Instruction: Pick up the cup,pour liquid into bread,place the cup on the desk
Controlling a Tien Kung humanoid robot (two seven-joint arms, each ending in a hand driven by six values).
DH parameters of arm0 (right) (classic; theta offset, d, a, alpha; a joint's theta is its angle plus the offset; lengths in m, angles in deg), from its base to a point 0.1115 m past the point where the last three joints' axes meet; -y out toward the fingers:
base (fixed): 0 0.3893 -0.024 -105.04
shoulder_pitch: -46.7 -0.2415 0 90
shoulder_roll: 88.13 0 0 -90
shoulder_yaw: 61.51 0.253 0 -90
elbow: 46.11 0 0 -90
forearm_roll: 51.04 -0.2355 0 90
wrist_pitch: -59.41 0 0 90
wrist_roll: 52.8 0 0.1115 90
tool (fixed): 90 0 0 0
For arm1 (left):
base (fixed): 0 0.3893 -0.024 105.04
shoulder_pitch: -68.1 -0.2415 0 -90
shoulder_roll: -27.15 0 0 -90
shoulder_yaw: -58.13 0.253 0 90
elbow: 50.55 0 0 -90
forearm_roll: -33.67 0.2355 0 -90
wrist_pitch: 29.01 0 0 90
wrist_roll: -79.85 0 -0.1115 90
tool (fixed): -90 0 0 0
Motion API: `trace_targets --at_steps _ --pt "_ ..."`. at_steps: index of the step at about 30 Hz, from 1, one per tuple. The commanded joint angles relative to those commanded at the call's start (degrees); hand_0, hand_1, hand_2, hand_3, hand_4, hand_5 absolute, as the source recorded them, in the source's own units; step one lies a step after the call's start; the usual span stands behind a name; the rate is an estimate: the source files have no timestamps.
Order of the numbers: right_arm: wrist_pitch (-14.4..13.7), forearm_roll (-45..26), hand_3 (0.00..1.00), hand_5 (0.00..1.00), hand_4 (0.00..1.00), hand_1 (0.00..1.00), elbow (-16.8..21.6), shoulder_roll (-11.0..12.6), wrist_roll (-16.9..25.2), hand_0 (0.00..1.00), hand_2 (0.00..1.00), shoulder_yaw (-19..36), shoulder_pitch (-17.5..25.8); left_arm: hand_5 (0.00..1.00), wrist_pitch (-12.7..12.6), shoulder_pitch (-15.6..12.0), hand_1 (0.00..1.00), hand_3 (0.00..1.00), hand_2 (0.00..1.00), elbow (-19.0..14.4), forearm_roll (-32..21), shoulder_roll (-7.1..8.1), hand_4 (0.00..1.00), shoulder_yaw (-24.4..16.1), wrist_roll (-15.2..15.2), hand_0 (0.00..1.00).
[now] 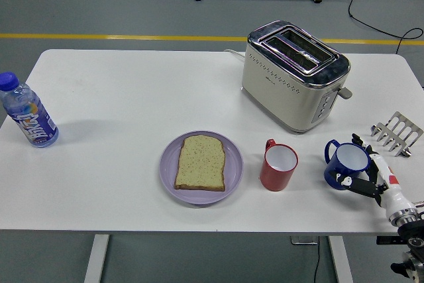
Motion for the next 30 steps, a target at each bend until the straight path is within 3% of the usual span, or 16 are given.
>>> trace_targets --at_steps 11,30 --pt "-0.2 0.6 0.998 0.044 0.939 0.864 5.4 0.9 -0.6 0.975 0.998 3.3 1.5 0.998 -0.1 -0.2 0.756 0.611 0.773 0.0 0.9 -0.04 0.396 -0.6 -0.3 0.69" --pt "0.2 -2.8 0.998 0.062 0.95 0.856 25.0 2.4 -3.8 0.969 0.975 10.0 4.1 0.998 0.1 -0.2 0.756 0.611 0.773 0.1 0.3 0.1 0.396 -0.2 0.0 0.69"
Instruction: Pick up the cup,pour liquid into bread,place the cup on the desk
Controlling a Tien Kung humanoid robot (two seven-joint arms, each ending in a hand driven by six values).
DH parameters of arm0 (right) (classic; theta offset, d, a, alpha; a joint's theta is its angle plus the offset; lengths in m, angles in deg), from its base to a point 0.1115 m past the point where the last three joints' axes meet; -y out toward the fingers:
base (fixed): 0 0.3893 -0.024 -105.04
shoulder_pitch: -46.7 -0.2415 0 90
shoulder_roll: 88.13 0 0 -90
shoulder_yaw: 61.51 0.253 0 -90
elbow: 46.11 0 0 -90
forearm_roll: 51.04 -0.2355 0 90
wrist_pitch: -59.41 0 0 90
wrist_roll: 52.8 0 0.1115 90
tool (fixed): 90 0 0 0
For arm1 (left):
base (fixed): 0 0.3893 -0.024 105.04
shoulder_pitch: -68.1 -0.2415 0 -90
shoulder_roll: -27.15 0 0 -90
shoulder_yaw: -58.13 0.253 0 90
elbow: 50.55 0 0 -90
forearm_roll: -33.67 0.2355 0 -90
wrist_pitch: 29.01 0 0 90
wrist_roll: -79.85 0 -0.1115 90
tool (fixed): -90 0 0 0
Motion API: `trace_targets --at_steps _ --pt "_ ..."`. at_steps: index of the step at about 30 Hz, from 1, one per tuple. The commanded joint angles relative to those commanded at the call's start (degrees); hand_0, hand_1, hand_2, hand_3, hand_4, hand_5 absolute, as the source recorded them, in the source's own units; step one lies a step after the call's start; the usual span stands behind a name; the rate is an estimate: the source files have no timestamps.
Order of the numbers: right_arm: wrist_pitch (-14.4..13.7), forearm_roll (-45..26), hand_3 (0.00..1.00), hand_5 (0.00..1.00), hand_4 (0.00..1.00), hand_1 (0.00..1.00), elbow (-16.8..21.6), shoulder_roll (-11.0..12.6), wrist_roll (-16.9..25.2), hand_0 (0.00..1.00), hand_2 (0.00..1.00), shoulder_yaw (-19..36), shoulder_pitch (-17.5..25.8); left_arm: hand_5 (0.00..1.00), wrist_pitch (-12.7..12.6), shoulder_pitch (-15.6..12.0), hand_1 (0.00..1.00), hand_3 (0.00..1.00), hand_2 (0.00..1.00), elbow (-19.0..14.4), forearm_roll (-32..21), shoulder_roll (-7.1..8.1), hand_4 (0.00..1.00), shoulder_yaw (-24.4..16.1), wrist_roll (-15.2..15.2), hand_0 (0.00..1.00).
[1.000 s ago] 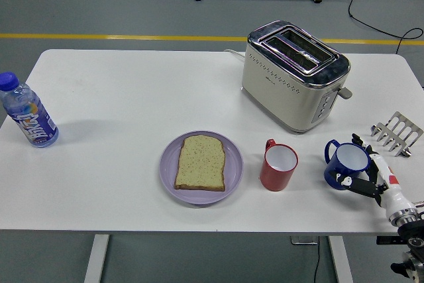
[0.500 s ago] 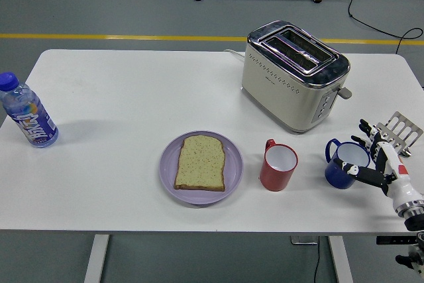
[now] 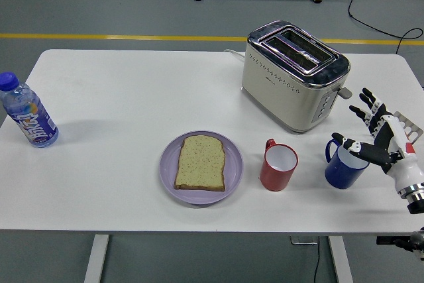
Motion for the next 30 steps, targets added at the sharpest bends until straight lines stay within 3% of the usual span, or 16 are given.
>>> trace_targets --at_steps 8,18,26,27,30 --pt "0.7 -5.1 0.998 0.067 0.94 0.85 6.6 0.6 -1.9 0.965 0.969 4.7 -0.5 0.998 0.1 0.1 0.756 0.611 0.773 0.0 -0.7 0.12 0.396 0.4 0.2 0.69" --pt "1.8 -11.6 0.998 0.086 0.943 0.823 7.5 0.6 -5.5 0.946 0.949 8.0 -0.5 0.998 0.1 0.1 0.756 0.611 0.773 0.0 -0.8 0.14 0.396 0.4 0.3 0.69" --pt "4.9 -28.4 0.952 0.112 0.921 0.799 9.0 0.7 -12.5 0.923 0.911 10.5 -0.4 0.998 0.1 0.1 0.756 0.611 0.773 0.0 -0.6 0.16 0.396 0.4 0.2 0.69" --pt "5.2 -30.9 0.809 0.246 0.819 0.712 9.1 0.7 -13.4 0.826 0.78 10.8 -0.4 0.998 0.1 0.1 0.756 0.611 0.773 0.0 -0.6 0.17 0.396 0.4 0.2 0.69" --pt "5.4 -38.0 0.809 0.246 0.819 0.712 9.1 0.8 -15.8 0.826 0.78 11.6 -0.2 0.998 0.1 0.1 0.756 0.611 0.773 0.0 -0.5 0.19 0.396 0.4 0.2 0.69"
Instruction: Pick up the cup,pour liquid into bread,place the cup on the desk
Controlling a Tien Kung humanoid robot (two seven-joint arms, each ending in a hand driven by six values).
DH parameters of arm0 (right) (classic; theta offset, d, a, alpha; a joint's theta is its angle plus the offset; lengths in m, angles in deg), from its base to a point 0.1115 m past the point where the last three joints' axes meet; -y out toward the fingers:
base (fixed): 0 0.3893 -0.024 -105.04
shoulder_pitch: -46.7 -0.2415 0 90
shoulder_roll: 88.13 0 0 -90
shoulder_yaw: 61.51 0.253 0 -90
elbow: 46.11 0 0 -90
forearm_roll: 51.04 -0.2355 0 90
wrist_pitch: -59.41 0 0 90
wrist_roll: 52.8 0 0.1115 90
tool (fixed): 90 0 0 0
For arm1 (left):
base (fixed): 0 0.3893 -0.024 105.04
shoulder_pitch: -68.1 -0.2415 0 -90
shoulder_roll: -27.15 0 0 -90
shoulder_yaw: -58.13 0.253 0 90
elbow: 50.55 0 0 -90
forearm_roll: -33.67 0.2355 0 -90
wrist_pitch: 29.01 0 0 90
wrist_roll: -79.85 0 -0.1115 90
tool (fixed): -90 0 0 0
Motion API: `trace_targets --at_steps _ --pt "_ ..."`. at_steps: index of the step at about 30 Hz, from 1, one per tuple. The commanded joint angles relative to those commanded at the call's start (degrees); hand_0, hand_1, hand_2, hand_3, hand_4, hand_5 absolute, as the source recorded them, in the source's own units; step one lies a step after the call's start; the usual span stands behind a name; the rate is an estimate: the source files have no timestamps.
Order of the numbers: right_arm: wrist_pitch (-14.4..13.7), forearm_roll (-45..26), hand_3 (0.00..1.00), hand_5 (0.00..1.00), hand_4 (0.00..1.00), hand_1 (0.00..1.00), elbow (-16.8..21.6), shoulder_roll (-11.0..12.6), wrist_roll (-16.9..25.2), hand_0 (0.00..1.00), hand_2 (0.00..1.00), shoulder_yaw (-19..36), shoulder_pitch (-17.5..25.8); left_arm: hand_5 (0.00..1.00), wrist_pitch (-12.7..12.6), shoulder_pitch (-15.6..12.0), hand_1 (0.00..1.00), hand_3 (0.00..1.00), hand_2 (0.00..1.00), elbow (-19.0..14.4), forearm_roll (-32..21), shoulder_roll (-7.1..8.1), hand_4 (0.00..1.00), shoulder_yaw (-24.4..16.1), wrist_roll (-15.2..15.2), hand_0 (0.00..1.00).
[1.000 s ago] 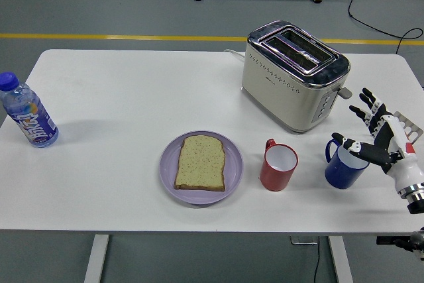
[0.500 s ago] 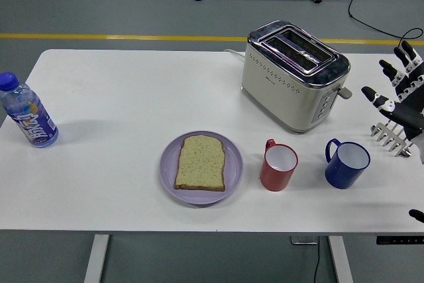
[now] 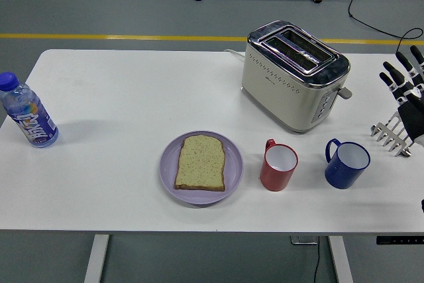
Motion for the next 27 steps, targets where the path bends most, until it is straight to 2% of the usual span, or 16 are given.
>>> trace_targets --at_steps 2,3,8,9,15,19,27 --pt "-0.7 -4.8 0.809 0.246 0.819 0.712 -0.2 -0.2 -0.7 0.826 0.78 0.6 0.1 0.998 0.0 0.0 0.756 0.611 0.773 0.0 -0.1 0.01 0.396 0.1 0.0 0.69" --pt "-1.5 -7.4 0.752 0.275 0.768 0.681 -0.5 -0.4 -1.0 0.79 0.734 1.1 0.1 0.998 0.0 0.0 0.756 0.611 0.773 0.0 -0.1 -0.01 0.396 0.0 0.0 0.69" --pt "-4.9 -16.2 0.752 0.275 0.768 0.681 -2.0 -0.6 -2.4 0.79 0.734 1.4 0.1 0.998 -0.1 0.1 0.756 0.611 0.773 0.1 -0.3 -0.08 0.396 0.0 0.1 0.69" --pt "-5.4 -16.8 0.686 0.351 0.71 0.647 -2.4 -0.7 -2.6 0.75 0.688 1.3 0.0 0.998 -0.1 0.1 0.756 0.611 0.773 0.1 -0.4 -0.09 0.396 0.1 0.1 0.69" --pt "-6.2 -16.6 0.689 0.368 0.697 0.644 -4.3 -1.2 -3.3 0.751 0.683 1.4 0.0 0.998 -0.1 0.0 0.756 0.611 0.773 0.1 -0.5 -0.17 0.396 0.1 0.2 0.69" --pt "-7.6 -17.1 0.689 0.368 0.697 0.644 -6.0 -1.4 -4.1 0.751 0.683 1.4 -0.4 0.998 -0.2 0.1 0.756 0.611 0.773 0.0 -0.1 -0.15 0.396 -0.1 0.0 0.69" --pt "-7.7 -18.0 0.692 0.405 0.674 0.641 -8.5 -1.7 -5.4 0.739 0.681 1.6 -0.2 0.998 -0.3 0.0 0.756 0.611 0.773 0.0 0.1 -0.25 0.396 -0.4 0.0 0.69"
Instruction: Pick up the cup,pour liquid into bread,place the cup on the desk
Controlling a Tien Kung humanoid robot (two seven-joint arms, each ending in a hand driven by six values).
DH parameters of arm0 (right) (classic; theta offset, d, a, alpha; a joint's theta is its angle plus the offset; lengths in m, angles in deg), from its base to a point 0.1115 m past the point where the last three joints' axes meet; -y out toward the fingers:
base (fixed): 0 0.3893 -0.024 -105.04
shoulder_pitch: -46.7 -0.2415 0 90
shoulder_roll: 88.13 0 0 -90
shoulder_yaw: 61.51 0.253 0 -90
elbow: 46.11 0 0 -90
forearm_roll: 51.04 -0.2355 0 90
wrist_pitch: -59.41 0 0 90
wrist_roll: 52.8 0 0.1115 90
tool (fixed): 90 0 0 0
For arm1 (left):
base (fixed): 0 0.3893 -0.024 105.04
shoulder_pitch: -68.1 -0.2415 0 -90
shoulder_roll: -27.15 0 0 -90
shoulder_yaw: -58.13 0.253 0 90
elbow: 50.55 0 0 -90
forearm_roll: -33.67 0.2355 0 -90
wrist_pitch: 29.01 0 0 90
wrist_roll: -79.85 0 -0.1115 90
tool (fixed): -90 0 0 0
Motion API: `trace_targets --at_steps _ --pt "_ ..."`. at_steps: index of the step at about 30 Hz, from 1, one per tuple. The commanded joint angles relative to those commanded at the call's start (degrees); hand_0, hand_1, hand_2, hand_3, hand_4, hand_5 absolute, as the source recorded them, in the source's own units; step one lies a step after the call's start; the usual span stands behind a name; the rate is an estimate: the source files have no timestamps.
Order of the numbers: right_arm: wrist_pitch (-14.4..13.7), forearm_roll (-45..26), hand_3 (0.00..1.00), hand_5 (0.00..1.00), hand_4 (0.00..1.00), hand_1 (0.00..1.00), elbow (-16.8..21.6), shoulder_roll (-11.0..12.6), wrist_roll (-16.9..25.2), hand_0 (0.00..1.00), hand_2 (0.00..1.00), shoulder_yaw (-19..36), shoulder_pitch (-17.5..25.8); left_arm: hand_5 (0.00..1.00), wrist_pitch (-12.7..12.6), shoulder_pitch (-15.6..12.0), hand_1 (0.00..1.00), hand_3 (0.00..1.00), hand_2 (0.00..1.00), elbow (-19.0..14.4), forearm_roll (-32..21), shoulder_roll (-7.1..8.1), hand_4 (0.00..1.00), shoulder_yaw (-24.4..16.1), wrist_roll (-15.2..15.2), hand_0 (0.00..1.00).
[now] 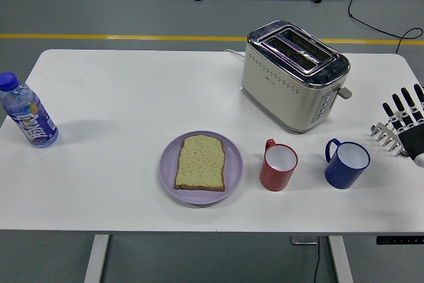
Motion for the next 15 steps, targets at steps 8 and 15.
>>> trace_targets --at_steps 8,15 --pt "-0.7 -0.9 0.688 0.417 0.671 0.638 -1.7 -0.2 0.1 0.729 0.678 0.0 0.1 0.998 -0.1 -0.3 0.756 0.611 0.773 0.0 0.8 -0.09 0.396 -0.5 -0.2 0.69" --pt "-0.3 0.2 0.682 0.417 0.666 0.635 -2.6 -0.3 0.3 0.726 0.676 0.1 0.2 0.998 0.0 -0.4 0.756 0.611 0.773 0.1 1.5 -0.13 0.396 -0.9 -0.3 0.69"
